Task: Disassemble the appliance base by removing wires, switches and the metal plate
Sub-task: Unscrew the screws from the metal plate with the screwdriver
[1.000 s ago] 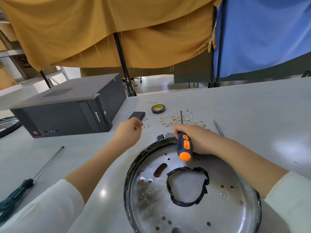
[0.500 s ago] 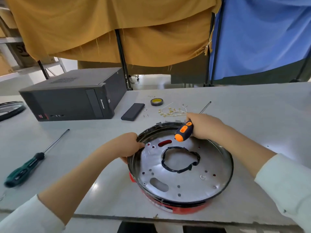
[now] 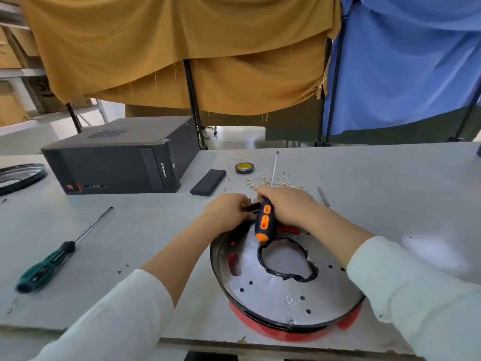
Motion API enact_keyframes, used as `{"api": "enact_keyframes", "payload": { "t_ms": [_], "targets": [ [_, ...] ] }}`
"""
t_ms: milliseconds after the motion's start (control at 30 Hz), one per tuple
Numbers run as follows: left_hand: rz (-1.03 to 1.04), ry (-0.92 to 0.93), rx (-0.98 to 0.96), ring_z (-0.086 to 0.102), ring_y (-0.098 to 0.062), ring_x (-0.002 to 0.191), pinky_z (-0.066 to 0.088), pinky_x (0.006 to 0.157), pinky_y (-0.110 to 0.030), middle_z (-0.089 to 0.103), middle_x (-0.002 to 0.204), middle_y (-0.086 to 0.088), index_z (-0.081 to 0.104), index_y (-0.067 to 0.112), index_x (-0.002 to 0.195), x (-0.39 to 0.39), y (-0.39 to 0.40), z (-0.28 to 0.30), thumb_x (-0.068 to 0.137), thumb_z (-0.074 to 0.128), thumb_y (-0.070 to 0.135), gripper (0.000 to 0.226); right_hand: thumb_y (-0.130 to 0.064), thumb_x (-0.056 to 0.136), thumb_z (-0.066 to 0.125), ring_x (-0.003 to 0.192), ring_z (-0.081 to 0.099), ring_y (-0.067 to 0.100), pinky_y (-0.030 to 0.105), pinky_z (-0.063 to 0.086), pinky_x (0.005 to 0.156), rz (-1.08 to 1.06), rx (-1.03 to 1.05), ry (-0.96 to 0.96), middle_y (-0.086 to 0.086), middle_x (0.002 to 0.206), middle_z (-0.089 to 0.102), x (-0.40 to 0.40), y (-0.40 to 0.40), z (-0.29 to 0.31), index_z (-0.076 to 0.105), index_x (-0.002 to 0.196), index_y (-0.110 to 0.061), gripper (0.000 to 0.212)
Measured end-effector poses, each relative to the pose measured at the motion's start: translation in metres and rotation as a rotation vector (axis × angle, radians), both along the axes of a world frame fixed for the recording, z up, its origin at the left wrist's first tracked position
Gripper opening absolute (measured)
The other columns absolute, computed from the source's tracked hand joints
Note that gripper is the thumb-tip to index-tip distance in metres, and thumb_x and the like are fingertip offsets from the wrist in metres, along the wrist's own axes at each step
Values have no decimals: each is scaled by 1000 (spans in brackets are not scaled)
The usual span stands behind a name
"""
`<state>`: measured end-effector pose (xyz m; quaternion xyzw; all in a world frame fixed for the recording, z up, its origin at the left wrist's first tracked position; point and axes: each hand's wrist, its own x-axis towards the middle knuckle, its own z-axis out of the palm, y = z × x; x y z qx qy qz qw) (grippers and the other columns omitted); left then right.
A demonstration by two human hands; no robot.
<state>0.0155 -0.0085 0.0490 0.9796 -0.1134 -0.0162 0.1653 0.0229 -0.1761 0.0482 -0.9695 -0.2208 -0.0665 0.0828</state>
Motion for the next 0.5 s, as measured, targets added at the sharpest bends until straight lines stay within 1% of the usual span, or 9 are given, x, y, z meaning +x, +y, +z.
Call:
{"api": "enact_keyframes", "payload": {
  "t_ms": [100, 167, 200, 267, 333, 400, 433, 467, 500],
  "targets": [
    [93, 66, -59, 56, -21, 108, 44, 87, -31, 60, 121, -1, 54, 24, 122, -16, 18, -2, 86, 61, 44, 42, -17, 81, 45, 76, 48, 23, 30, 26, 57, -85, -88, 1, -2, 88, 56, 3, -18, 4, 41, 86, -28, 13],
    [127, 106, -64, 57, -22, 105, 46, 86, -31, 60, 120, -1, 49, 23, 128, -25, 27, -3, 87, 59, 48, 48, -16, 83, 46, 80, 48, 23, 30, 29, 61, -180, -155, 16, -3, 89, 53, 3, -30, 10, 42, 88, -29, 14],
    [138, 119, -59, 59, -22, 101, 47, 84, -32, 61, 117, -2, 48, 22, 126, -29, 29, -3, 88, 57, 48, 47, -15, 83, 47, 82, 47, 22, 30, 30, 63, -230, -183, 34, -4, 90, 51, 3, -35, 13, 43, 88, -29, 16],
    [142, 114, -46, 60, -23, 93, 48, 78, -32, 63, 109, -5, 51, 17, 118, -31, 29, -5, 91, 53, 40, 35, -12, 82, 50, 84, 48, 22, 30, 34, 66, -316, -217, 88, -3, 91, 51, 2, -44, 19, 44, 90, -26, 18],
    [148, 84, -30, 58, -24, 90, 46, 73, -31, 62, 108, -9, 51, 13, 116, -29, 26, -7, 93, 50, 24, 26, -10, 82, 53, 83, 52, 23, 30, 39, 67, -342, -235, 167, 1, 94, 56, 0, -50, 24, 48, 93, -21, 17],
    [159, 56, -23, 54, -23, 86, 43, 70, -29, 61, 109, -11, 50, 11, 121, -24, 20, -9, 91, 47, 10, 30, -15, 82, 60, 77, 57, 23, 31, 46, 63, -342, -244, 255, 6, 91, 61, -3, -56, 29, 53, 94, -17, 14],
    [154, 44, -25, 52, -23, 86, 41, 70, -28, 60, 110, -11, 49, 11, 122, -21, 17, -10, 90, 46, 5, 33, -21, 81, 64, 73, 59, 22, 32, 50, 61, -346, -221, 295, 6, 88, 62, -5, -59, 31, 53, 94, -16, 17],
    [143, 35, -30, 52, -22, 88, 40, 71, -28, 60, 112, -10, 49, 12, 124, -18, 15, -10, 88, 47, 3, 37, -26, 80, 68, 71, 59, 21, 32, 51, 59, -339, -177, 321, 5, 85, 61, -7, -61, 33, 53, 93, -17, 22],
    [129, 27, -34, 53, -23, 91, 40, 73, -28, 60, 114, -10, 49, 13, 125, -15, 11, -10, 87, 47, 2, 40, -27, 80, 69, 69, 56, 18, 30, 48, 57, -313, -122, 320, 4, 83, 59, -8, -63, 32, 51, 92, -18, 24]
  ]
}}
